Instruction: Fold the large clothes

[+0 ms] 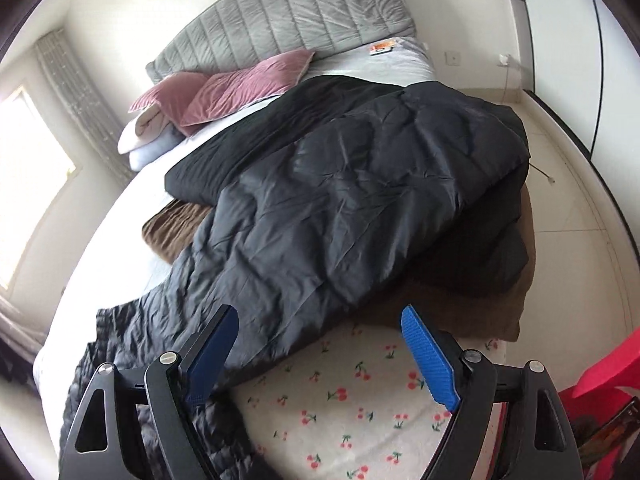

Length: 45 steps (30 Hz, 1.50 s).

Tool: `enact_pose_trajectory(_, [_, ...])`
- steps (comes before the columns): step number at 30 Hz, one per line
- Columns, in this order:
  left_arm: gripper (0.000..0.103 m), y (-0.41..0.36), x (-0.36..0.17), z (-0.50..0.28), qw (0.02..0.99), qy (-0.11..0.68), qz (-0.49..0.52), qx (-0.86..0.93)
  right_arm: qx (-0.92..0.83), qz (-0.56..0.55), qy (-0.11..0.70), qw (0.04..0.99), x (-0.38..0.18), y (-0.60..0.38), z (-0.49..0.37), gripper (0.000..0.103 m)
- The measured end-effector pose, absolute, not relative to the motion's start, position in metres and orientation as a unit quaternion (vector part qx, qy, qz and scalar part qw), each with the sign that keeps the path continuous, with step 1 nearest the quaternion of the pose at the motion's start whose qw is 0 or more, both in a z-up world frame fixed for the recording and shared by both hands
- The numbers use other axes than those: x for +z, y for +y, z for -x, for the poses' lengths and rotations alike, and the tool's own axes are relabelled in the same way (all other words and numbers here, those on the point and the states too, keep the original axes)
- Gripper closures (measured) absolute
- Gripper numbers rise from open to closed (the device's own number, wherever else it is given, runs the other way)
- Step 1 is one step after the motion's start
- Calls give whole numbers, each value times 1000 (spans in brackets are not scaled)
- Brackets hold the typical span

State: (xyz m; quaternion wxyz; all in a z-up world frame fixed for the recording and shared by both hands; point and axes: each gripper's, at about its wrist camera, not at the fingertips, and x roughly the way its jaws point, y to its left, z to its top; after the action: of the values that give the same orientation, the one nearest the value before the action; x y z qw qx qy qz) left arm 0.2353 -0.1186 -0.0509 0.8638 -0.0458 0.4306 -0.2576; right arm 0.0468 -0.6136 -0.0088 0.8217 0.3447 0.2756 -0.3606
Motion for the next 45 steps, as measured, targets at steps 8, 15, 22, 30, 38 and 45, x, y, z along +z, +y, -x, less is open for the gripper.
enact_pose_trajectory(8, [1, -102, -67, -246, 861, 439, 73, -244, -421, -366, 241, 794, -32, -630, -67, 67])
enact_pose_trajectory(15, [1, -104, -68, -246, 862, 440, 63, -244, -398, -271, 212, 851, -3, -593, -92, 97])
enact_pose_trajectory(22, [1, -106, -65, -245, 862, 440, 53, -245, -337, -188, 211, 898, 46, -529, -128, 97])
enact_pose_trajectory(30, [1, -107, -63, -245, 862, 441, 53, -243, -195, -39, 267, 943, 75, -389, -198, 97])
enact_pose_trajectory(38, [1, -111, -61, -241, 858, 450, 35, -246, -66, -36, 441, 894, -29, -310, -247, 87])
enact_pose_trajectory(45, [1, -124, -37, -227, 852, 468, -25, -234, -28, -109, 461, 880, -66, -317, -199, 37])
